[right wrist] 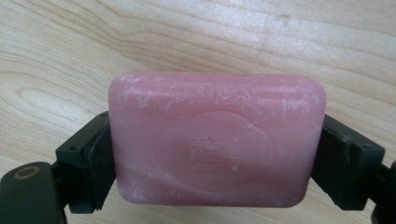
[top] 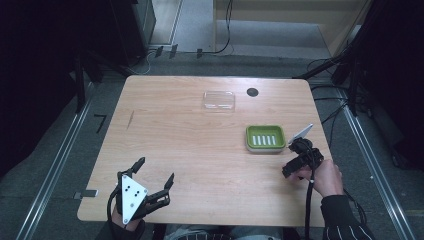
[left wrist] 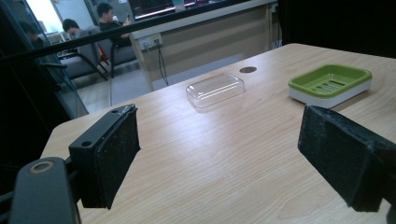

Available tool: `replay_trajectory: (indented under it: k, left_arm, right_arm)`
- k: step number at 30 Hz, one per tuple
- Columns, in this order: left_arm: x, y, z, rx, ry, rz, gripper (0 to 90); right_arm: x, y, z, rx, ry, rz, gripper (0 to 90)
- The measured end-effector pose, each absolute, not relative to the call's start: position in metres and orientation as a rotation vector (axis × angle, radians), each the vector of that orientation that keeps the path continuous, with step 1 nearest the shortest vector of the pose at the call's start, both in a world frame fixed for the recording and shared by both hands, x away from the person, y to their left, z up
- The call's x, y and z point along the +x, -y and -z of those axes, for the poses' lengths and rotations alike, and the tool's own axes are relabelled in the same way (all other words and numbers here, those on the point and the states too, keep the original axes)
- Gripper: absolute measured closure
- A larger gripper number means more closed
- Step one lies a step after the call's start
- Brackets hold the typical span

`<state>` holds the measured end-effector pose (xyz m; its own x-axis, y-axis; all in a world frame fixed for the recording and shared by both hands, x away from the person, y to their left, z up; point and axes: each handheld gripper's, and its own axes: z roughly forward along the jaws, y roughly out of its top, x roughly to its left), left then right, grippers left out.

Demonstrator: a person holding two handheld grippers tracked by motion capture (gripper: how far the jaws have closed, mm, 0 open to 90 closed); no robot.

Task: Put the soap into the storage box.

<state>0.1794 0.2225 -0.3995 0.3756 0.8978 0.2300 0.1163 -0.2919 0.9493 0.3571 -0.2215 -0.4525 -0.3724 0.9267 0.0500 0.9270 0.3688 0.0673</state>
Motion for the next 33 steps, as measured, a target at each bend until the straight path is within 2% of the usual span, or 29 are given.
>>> replay_trajectory:
  k: [33]
  left_arm:
    - [0.18, -0.221, 0.4, 1.693, -0.902, -1.029, 13.0]
  right_arm:
    - [0.375, 0.205, 0.429, -1.726, 2.661, 0.201, 13.1]
